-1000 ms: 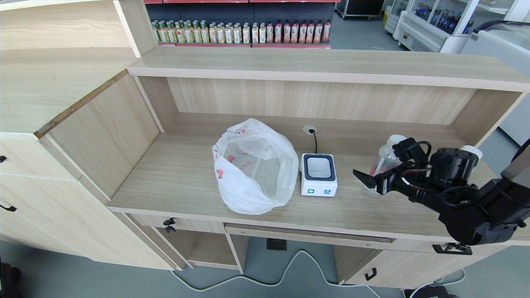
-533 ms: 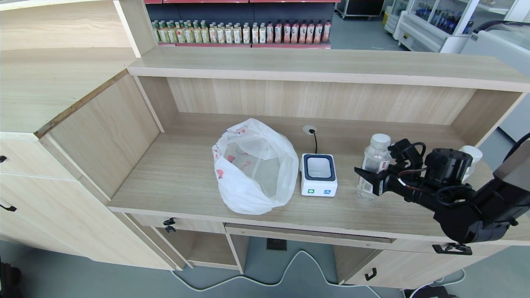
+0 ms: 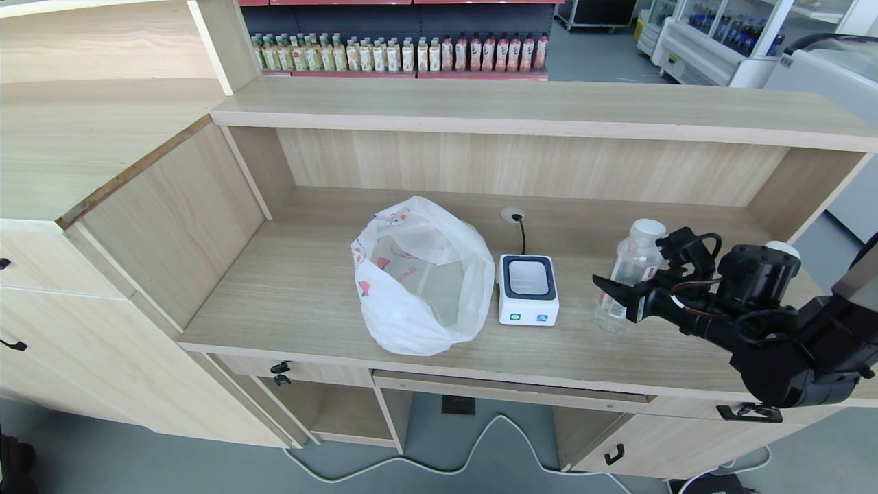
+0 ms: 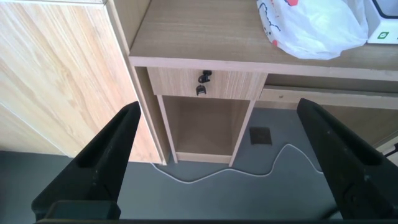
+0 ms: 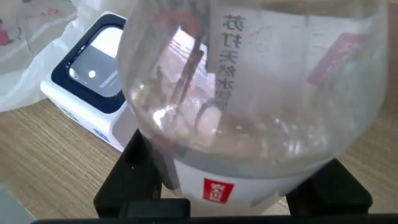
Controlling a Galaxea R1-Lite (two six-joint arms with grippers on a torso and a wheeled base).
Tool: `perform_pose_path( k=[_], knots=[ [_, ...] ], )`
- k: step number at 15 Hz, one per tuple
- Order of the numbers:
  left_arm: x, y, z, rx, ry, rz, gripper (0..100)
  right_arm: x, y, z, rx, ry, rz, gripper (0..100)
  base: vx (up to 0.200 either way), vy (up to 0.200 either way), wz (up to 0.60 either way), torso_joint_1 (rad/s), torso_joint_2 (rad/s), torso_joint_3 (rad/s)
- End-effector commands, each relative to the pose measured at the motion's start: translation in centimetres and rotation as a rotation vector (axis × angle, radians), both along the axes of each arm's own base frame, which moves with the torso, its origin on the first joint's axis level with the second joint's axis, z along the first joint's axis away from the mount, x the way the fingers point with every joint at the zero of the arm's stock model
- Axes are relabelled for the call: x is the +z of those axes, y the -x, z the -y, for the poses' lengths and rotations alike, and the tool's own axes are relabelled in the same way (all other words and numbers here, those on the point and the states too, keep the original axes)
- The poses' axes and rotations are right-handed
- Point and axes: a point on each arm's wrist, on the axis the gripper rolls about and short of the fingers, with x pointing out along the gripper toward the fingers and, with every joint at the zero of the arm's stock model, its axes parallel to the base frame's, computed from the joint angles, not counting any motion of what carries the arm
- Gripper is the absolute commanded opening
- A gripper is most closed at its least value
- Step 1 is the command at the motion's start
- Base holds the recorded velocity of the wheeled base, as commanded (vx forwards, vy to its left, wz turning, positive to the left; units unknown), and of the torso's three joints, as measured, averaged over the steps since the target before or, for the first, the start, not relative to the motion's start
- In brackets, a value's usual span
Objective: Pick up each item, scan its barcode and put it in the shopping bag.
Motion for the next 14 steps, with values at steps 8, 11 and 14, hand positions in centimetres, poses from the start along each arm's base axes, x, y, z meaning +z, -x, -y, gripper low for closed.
perform_pose_path(
  k=[8, 11, 14],
  knots=[
    [0.0, 0.0, 0.0, -0.002, 0.0, 0.001, 100, 19.2, 12.1, -7.0, 0.353, -0.296, 0.02, 0, 0.0, 0.0, 0.0, 0.0, 0.0, 0.0],
    [0.0, 0.0, 0.0, 0.0, 0.0, 0.001, 100, 22.3, 17.0, -8.2, 0.357, -0.29, -0.126, 0, 0.0, 0.0, 0.0, 0.0, 0.0, 0.0],
    [0.0, 0.0, 0.0, 0.0, 0.0, 0.001, 100, 23.9, 19.2, -10.6, 0.312, -0.438, -0.238, 0, 0.0, 0.0, 0.0, 0.0, 0.0, 0.0]
  ],
)
